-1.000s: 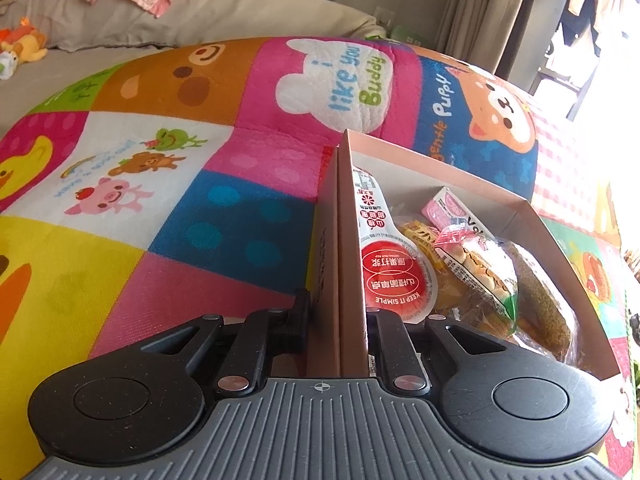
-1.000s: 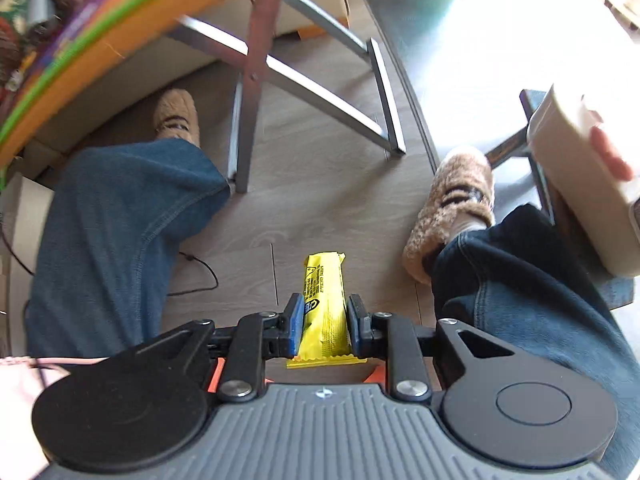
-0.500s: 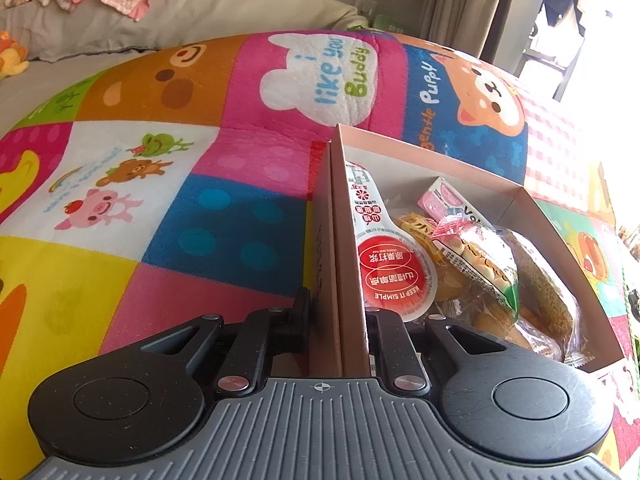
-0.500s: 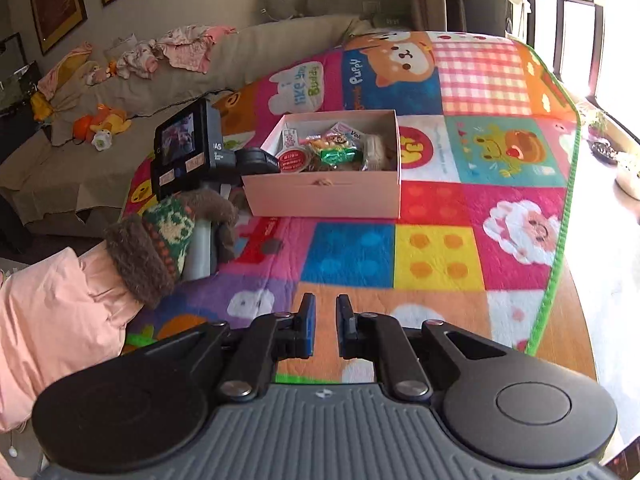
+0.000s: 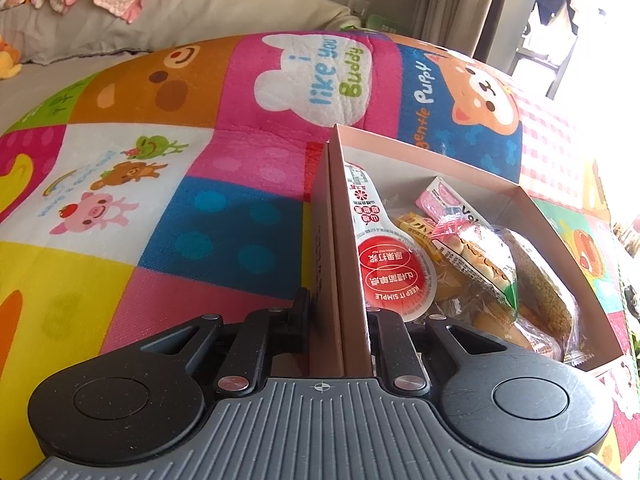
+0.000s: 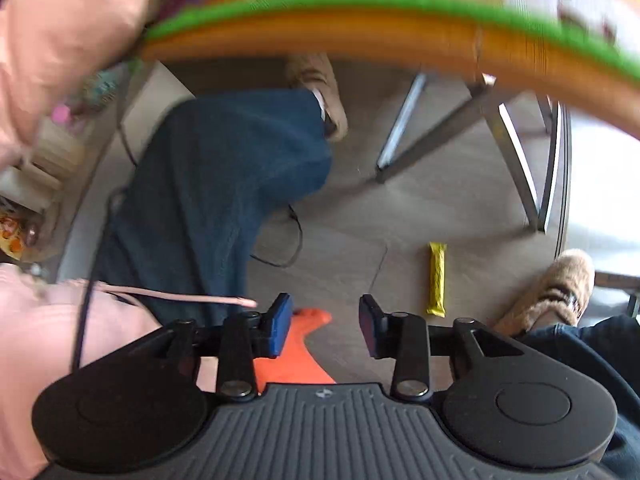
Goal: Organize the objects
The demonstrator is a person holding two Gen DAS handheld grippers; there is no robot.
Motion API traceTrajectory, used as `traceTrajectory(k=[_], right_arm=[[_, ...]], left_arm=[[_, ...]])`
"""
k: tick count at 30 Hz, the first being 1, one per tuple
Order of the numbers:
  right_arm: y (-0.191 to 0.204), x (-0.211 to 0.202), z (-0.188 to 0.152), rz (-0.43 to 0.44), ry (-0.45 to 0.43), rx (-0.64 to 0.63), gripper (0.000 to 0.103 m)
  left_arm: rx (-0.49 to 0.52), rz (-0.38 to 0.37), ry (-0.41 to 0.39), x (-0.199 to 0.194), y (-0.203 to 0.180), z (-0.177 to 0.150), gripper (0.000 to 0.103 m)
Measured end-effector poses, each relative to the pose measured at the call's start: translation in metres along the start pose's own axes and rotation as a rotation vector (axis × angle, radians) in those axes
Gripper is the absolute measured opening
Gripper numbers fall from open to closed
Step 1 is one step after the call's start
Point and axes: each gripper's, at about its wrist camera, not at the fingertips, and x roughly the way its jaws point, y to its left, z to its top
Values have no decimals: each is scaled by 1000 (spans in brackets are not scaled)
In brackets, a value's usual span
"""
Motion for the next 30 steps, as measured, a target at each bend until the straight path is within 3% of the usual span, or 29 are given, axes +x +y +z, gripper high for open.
traceTrajectory(k=[2,5,8,11,16,20,25,27,30], right_arm=[[-40,69,-4,-66,82,70,43],[-97,162,-5,-166,127,126,43],[-140,228,-1,-169,171,244,43],[-147,274,11,-166,203,209,43],[-151,339,28,-272,273,187,43],[-146,365,24,-282,323,150,41],[-131,366,16,-304,350,69,21],[-129,352,9,-321,361,72,21],[-123,299,-5,-304,338,76,21]], left_arm=[[-14,1,-1,0,0,0,17],[-18,4,1,0,0,0,17],[-15,6,6,0,0,1,17],[-21,10,13,1,0,3,16],[-19,16,15,2,-2,3,16],[-7,13,16,2,-1,3,16],[-13,9,5,2,0,1,16],[-24,7,0,2,1,1,16],[-44,4,-6,2,2,0,16]])
